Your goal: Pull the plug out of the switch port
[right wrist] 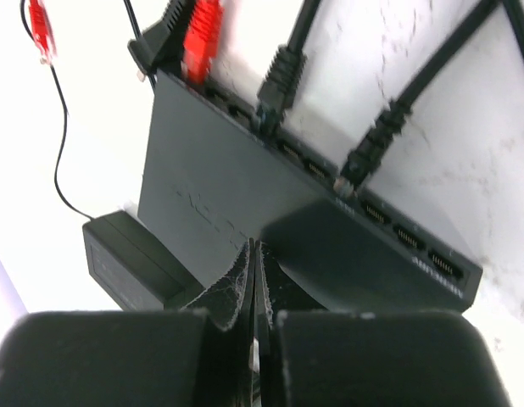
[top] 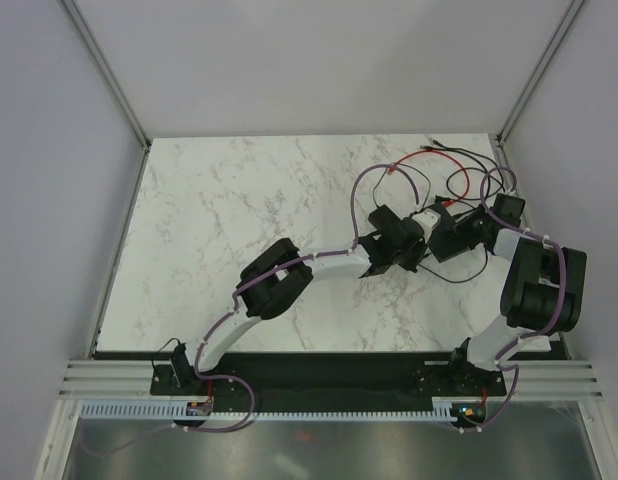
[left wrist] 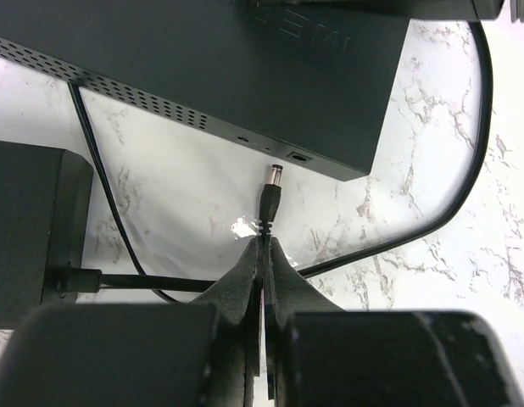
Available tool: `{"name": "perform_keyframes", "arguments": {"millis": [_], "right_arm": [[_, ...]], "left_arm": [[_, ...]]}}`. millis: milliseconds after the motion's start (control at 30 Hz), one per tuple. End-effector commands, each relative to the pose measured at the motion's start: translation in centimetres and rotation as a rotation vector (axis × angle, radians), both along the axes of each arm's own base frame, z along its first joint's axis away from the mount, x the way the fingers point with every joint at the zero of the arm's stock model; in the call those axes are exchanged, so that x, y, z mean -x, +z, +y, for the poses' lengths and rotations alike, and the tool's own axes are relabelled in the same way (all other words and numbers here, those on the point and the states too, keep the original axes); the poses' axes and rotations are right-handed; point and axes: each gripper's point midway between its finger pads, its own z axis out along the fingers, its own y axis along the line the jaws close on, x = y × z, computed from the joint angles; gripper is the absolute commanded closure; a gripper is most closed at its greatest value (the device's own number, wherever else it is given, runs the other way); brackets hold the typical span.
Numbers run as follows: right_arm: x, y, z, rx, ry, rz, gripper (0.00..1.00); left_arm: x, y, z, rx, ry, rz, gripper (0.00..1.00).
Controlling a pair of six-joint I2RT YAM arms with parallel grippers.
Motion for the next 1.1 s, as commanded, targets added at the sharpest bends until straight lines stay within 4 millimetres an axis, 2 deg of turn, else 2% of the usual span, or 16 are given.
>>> {"name": "perform_keyframes", "arguments": {"millis": [0,133,233,267,333,367,433,467,500,667,800,867,900,933,1000,1067], "right_arm": [[6.3,-7.1,-1.2,0.095,-0.028,0.311,0.97],[6.3,-7.0,-1.2,0.096,-0.025,0.309,0.97],[6.2,-6.9,-1.2,0.097,-0.016,0.304,0.97],[6.2,-6.7,-1.2,0.099,-0.014,0.300,0.97],[6.1,-6.4,-1.3,0.107,-0.014,0.291,0.97],[6.0,-6.3,-1.3,0.109,-0.014,0.290,0.97],[6.0,-6.4,-1.4,0.113,-0.011,0.290,0.97],[6.1,-6.4,-1.3,0.112,-0.007,0.295,0.97],[6.1,-6.5,-1.4,0.114,-0.006,0.297,0.97],[6.1,-6.4,-1.6,0.129,-0.003,0.298,0.96],[5.9,-6.0,-1.7,0.138,0.005,0.294,0.96],[5.5,-5.3,-1.6,0.141,0.018,0.271,0.95],[5.3,-5.0,-1.4,0.140,0.032,0.260,0.94],[4.8,-4.3,-1.4,0.145,0.038,0.238,0.93],[4.5,-3.5,-0.8,0.157,0.076,0.221,0.90],[3.7,-1.9,0.4,0.181,0.128,0.192,0.84]], "left_arm": [[0.4,-1.9,2.1,-0.076,0.048,0.059,0.98],[-0.3,1.0,1.4,-0.034,0.047,0.015,0.98],[-0.6,2.4,1.8,-0.031,0.057,-0.010,0.98],[-0.6,3.8,1.9,-0.014,0.061,-0.022,0.98],[-0.5,4.8,2.4,-0.006,0.072,-0.027,0.98],[-0.6,6.8,2.6,0.018,0.083,-0.046,0.98],[-0.4,7.9,3.4,0.019,0.090,-0.057,0.98],[-0.5,10.2,3.8,0.046,0.104,-0.080,0.98],[-0.3,10.2,4.5,0.035,0.111,-0.081,0.98],[-0.3,13.7,7.3,0.028,0.159,-0.137,0.98],[-0.1,15.4,11.1,-0.009,0.229,-0.147,0.98],[-0.3,16.2,12.8,-0.010,0.267,-0.157,0.98],[0.1,15.3,13.8,-0.033,0.270,-0.147,0.98],[0.1,16.9,14.7,-0.007,0.280,-0.158,0.98],[0.5,16.5,15.9,-0.020,0.285,-0.153,0.98],[0.6,17.6,17.0,-0.001,0.297,-0.162,0.98]]}}
